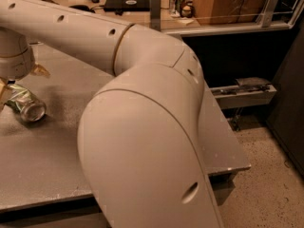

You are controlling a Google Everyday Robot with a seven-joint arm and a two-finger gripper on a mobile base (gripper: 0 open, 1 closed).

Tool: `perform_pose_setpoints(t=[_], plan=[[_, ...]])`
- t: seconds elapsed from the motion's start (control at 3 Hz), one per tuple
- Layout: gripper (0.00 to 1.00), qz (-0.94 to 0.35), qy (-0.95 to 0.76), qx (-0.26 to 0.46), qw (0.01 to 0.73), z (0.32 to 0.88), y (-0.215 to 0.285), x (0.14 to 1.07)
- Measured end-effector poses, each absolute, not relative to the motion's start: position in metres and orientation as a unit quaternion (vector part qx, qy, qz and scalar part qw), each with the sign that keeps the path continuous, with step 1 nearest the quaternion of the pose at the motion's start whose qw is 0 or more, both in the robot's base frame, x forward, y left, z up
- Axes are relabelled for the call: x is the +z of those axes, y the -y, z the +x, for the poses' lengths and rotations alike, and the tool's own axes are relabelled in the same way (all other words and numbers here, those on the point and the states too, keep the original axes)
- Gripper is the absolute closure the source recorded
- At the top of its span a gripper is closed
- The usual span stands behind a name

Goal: Place green can upright

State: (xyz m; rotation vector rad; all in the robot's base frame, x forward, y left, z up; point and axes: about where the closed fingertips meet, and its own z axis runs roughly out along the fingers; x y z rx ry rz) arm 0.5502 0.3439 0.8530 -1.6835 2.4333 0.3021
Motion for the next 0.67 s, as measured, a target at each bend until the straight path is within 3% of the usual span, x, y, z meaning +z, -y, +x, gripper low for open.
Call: perform_pose_setpoints(t=[0.33,0.67], plan=[[0.00,-0.536,-0.837,0.068,0.085,0.5566,-0.3411,0.8506],[0.17,-0.509,-0.855,0.036,0.095,0.5665,-0.3428,0.8528]])
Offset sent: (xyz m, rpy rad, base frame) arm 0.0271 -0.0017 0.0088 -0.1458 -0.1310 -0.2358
